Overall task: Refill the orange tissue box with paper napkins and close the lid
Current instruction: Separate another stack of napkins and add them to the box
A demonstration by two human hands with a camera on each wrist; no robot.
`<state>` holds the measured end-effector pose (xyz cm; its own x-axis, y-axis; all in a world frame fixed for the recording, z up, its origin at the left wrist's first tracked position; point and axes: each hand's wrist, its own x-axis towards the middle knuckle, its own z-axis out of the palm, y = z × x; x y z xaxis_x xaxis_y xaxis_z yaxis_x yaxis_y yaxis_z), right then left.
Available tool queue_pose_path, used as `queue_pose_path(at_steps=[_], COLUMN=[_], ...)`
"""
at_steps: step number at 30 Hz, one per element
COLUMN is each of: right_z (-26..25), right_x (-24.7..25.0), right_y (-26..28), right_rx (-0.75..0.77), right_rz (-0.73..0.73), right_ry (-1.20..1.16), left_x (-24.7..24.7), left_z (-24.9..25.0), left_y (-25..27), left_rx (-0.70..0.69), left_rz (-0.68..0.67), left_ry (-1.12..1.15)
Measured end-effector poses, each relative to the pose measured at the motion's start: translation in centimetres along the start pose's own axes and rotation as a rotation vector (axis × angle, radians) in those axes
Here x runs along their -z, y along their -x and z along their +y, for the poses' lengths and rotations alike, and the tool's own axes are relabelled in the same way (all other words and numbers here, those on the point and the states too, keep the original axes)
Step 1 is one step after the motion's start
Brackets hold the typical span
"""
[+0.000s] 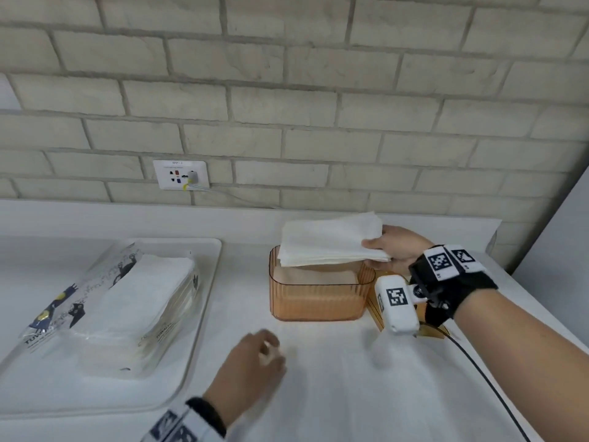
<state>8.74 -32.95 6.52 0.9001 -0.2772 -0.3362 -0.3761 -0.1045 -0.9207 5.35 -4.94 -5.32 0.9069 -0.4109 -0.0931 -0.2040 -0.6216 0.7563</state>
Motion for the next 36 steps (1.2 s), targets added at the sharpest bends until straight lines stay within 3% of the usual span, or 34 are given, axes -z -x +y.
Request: queue_pose_path(at_steps=[2,4,7,8,10,13,19,21,23,26,29,31,33,36], right_z=[0.5,0.8,0.5,0.5,0.5,1.0,1.7,1.5,1.5,2.4,3.4,3.3,2.4,0.7], right_x=[-0.6,-1.3,-2.4,-2.6,-3.2,-4.2,-6.5,-6.9,-7.0,-7.5,-7.8,-7.6,-6.8,-4.0], right_y=[-1.6,-2.6,-3.2,-3.7,-4.2,-4.8,-3.6,-4.1,-5.3,-7.3,-8.5,-8.2,-6.5,-2.6], right_rx=[-0.049,-0.073,-0.075,-0.076,-0.101,-0.07,0.394,0.425,0.275,0.176,0.173,0.191,0.232,0.321], right_rz=[0.022,0.04,0.018,-0.013,-0.018,0.007,0.213,0.055,-0.155,-0.293,-0.307,-0.307,-0.289,-0.117], right_ry=[0.13,0.435,0.85,0.921,1.045,1.132,1.485,1.466,1.406,1.355,1.328,1.297,1.257,1.012], left_x=[-1.0,-2.0,-3.7,-3.9,-5.4,-7.0,-7.7,-7.9,-8.1,-7.8,-7.9,-7.6,-6.7,-4.0], left_z=[-0.9,-1.0,-1.7,-1.8,-2.4,-3.8,-5.1,-5.5,-5.8,-6.1,-5.3,-5.1,-5.0,-1.8], left_y=[0.9,1.7,2.3,2.4,2.4,1.7,0.2,0.3,0.3,0.6,1.0,1.4,2.3,2.4], left_rx=[-0.041,-0.019,-0.03,0.035,-0.051,-0.142,-0.199,-0.183,-0.203,-0.185,-0.129,-0.086,-0.046,0.019], left_rz=[-0.131,-0.196,-0.078,-0.048,0.073,0.134,0.154,0.116,0.077,0.021,0.08,0.138,0.087,0.024], left_ry=[-0.414,-0.596,-0.707,-0.624,-0.395,-0.314,-0.422,-0.497,-0.524,-0.545,-0.578,-0.763,-0.79,-0.98])
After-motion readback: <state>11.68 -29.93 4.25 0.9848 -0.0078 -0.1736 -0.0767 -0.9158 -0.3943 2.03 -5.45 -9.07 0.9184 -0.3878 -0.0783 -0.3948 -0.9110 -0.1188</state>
